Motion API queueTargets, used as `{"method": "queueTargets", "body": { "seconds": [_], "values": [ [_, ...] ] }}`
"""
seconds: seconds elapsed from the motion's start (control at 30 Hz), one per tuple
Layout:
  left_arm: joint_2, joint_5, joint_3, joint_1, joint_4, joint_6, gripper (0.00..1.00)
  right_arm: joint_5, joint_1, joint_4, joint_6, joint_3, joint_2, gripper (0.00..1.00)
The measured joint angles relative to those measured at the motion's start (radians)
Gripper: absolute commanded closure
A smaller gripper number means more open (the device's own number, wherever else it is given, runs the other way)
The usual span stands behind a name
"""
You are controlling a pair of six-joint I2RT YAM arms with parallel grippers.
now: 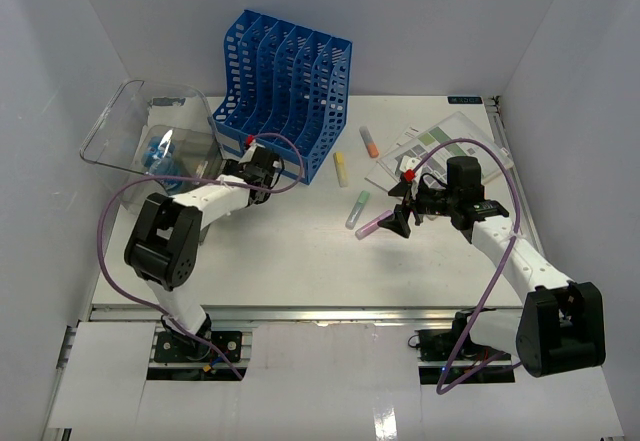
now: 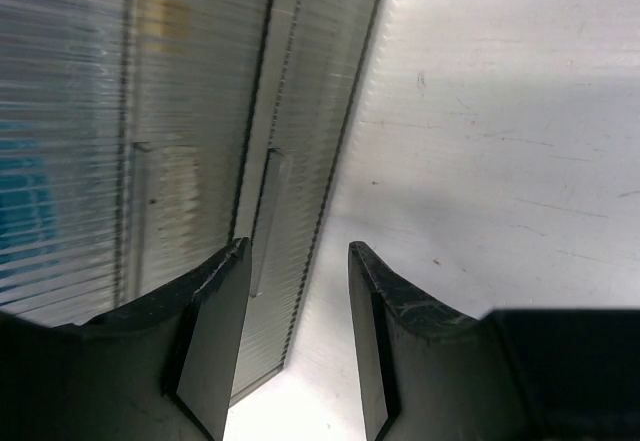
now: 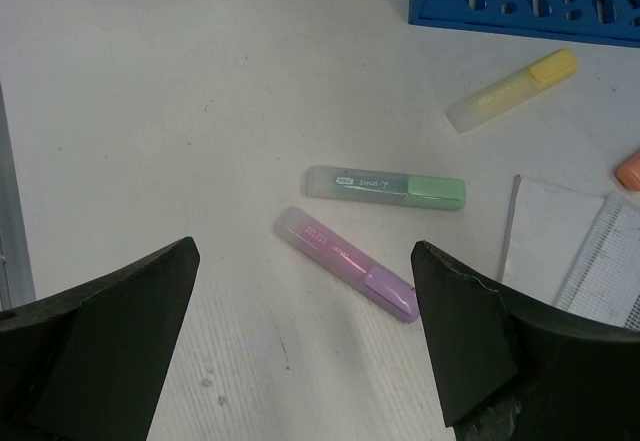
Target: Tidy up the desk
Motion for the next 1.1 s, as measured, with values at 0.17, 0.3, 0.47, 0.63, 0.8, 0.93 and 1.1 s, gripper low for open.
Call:
{"method": "queueTargets", "body": {
  "seconds": [0.17, 0.3, 0.47, 0.63, 0.8, 0.93, 1.1],
  "values": [
    [-0.037, 0.000, -0.002, 0.006, 0.010, 0.016, 0.45, 0.000, 0.000, -0.006, 0.000, 0.000, 0.009, 0.07],
    [-0.032, 0.007, -0.002, 0.033, 0.016, 0.023, 0.45, 0.000, 0.000, -0.017, -0.001, 0.000, 0.009, 0.07],
    [-0.006, 0.030, -0.002, 0.060, 0.016, 0.022, 0.45, 0.000, 0.000, -0.020, -0.002, 0.000, 0.009, 0.07],
    [0.028, 0.061, -0.002, 0.071, 0.005, 0.014, 0.46, 0.000, 0.000, -0.021, -0.003, 0.000, 0.009, 0.07],
    [0.041, 0.073, -0.002, 0.080, -0.002, 0.003, 0.48, 0.000, 0.000, -0.021, -0.003, 0.000, 0.009, 0.07],
    [0.041, 0.074, -0.002, 0.083, -0.003, -0.007, 0.60, 0.000, 0.000, -0.022, -0.003, 0.000, 0.009, 0.07],
    [0.030, 0.083, -0.001, 0.091, -0.015, -0.020, 0.79, 0.000, 0.000, -0.022, -0.003, 0.000, 0.009, 0.07]
  ]
}}
